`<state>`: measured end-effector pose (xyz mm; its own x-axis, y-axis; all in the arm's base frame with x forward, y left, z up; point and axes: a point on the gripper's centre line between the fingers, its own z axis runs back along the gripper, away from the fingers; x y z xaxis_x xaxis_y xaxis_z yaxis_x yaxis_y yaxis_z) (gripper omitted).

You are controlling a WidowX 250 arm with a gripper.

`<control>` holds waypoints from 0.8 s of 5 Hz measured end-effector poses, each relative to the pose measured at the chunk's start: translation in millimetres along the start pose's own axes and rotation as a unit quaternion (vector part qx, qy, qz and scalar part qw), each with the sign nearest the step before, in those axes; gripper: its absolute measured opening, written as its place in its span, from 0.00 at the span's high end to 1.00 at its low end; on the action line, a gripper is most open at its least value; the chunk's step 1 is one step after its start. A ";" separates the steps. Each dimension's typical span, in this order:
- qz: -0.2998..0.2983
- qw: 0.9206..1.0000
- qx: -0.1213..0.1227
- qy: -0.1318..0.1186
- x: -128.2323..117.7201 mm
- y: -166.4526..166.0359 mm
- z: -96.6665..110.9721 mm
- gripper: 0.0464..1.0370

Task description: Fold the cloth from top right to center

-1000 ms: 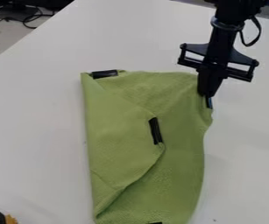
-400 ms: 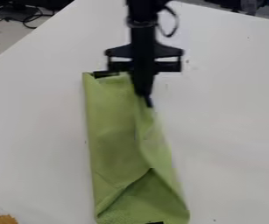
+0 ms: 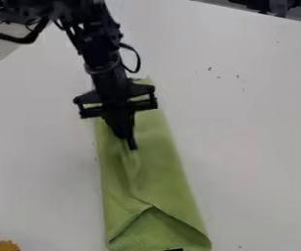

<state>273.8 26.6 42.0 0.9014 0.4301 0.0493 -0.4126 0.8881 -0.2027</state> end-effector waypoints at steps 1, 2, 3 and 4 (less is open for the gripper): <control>0.001 1.000 -0.010 0.015 -2.5 13.6 -14.7 0.99; -0.009 1.000 0.002 0.024 -3.3 23.5 -18.8 0.99; -0.013 0.998 0.046 0.037 -5.8 36.8 -16.4 0.98; -0.025 0.994 0.101 0.043 -1.9 44.9 -9.4 0.84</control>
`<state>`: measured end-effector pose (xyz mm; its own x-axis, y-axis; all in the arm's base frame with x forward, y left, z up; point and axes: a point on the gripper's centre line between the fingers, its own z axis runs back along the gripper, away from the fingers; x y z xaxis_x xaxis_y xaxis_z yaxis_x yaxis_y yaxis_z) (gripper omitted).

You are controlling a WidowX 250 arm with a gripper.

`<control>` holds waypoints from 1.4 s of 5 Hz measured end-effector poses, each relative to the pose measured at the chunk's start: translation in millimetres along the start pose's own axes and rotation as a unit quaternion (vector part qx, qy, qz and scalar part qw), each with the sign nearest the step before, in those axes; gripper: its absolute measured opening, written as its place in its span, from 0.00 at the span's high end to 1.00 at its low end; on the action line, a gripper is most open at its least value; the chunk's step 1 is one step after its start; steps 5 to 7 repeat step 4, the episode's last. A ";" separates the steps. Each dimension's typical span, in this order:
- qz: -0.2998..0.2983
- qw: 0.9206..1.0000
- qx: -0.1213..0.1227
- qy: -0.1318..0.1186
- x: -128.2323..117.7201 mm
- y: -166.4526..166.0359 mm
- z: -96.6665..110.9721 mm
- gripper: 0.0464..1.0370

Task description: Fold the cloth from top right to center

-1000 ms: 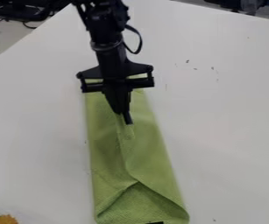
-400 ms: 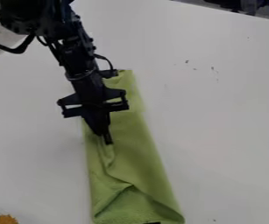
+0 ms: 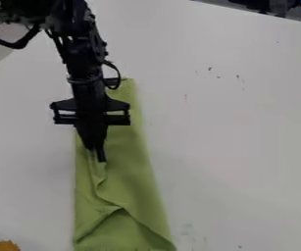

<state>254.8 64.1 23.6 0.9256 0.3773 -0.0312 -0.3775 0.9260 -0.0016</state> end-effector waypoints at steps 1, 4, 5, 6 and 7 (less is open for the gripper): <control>-0.002 1.000 0.025 0.003 1.0 7.2 5.5 0.59; -0.033 0.998 0.030 -0.032 5.0 10.2 23.7 0.03; -0.033 0.998 0.030 -0.032 5.0 10.2 23.7 0.03; -0.033 0.998 0.030 -0.032 5.0 10.2 23.7 0.03; -0.033 0.998 0.030 -0.032 5.0 10.2 23.7 0.03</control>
